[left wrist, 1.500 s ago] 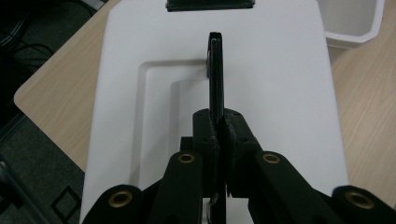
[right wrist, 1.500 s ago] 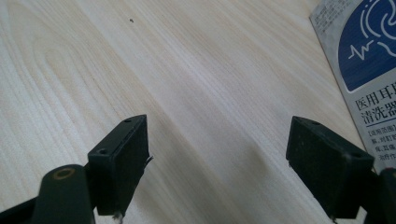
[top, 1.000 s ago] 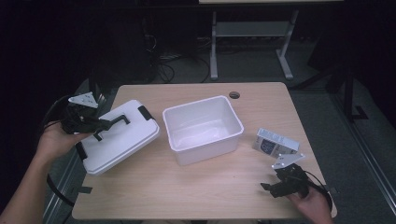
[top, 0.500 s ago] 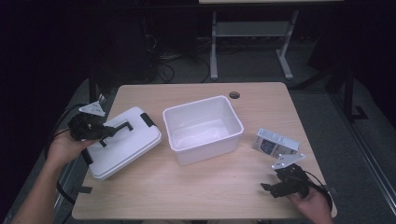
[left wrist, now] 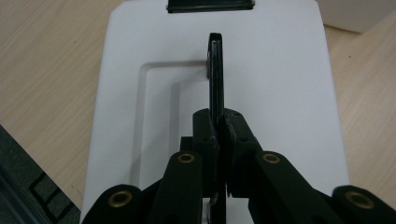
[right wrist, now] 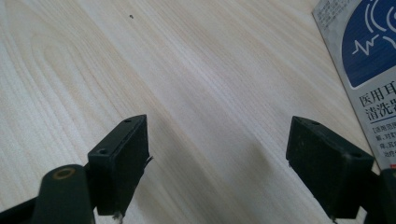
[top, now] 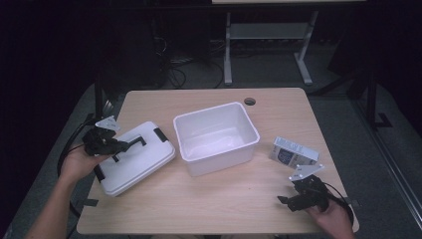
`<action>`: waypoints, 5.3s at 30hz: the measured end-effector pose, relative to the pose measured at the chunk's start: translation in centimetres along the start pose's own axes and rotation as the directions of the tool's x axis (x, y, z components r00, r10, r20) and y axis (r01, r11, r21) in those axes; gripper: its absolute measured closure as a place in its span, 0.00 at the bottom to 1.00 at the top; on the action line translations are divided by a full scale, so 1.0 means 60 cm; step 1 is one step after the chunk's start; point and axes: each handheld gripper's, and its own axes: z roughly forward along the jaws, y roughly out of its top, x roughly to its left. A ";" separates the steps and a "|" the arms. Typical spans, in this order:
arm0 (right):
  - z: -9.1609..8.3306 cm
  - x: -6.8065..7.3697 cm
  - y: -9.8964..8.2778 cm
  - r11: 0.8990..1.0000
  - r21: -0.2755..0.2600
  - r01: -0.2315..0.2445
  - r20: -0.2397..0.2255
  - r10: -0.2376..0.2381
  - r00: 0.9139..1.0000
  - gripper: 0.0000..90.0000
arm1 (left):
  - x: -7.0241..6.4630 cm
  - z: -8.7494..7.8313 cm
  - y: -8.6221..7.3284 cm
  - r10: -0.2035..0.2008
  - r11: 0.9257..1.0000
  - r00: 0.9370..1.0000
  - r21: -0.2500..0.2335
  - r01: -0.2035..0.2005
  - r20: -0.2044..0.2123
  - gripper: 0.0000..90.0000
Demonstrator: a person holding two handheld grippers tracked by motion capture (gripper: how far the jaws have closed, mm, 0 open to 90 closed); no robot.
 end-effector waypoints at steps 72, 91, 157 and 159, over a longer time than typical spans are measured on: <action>-0.032 -0.004 0.010 1.000 0.004 0.008 0.000 -0.008 1.000 0.20 | -0.024 0.031 -0.020 -0.009 0.999 0.996 -0.040 0.013 0.084 0.65; -0.082 -0.022 0.031 0.999 -0.005 0.036 0.039 -0.036 0.999 0.16 | -0.031 0.029 -0.014 0.012 0.998 0.996 -0.060 -0.006 0.085 0.58; -0.060 -0.168 0.139 0.987 0.149 0.067 -0.019 -0.065 0.998 0.18 | -0.015 0.017 -0.016 -0.026 0.997 0.999 -0.073 0.029 0.048 0.48; -0.057 -0.171 0.140 0.986 0.153 0.071 -0.023 -0.068 0.997 0.20 | -0.015 0.016 -0.016 -0.027 0.997 0.999 -0.077 0.031 0.047 0.48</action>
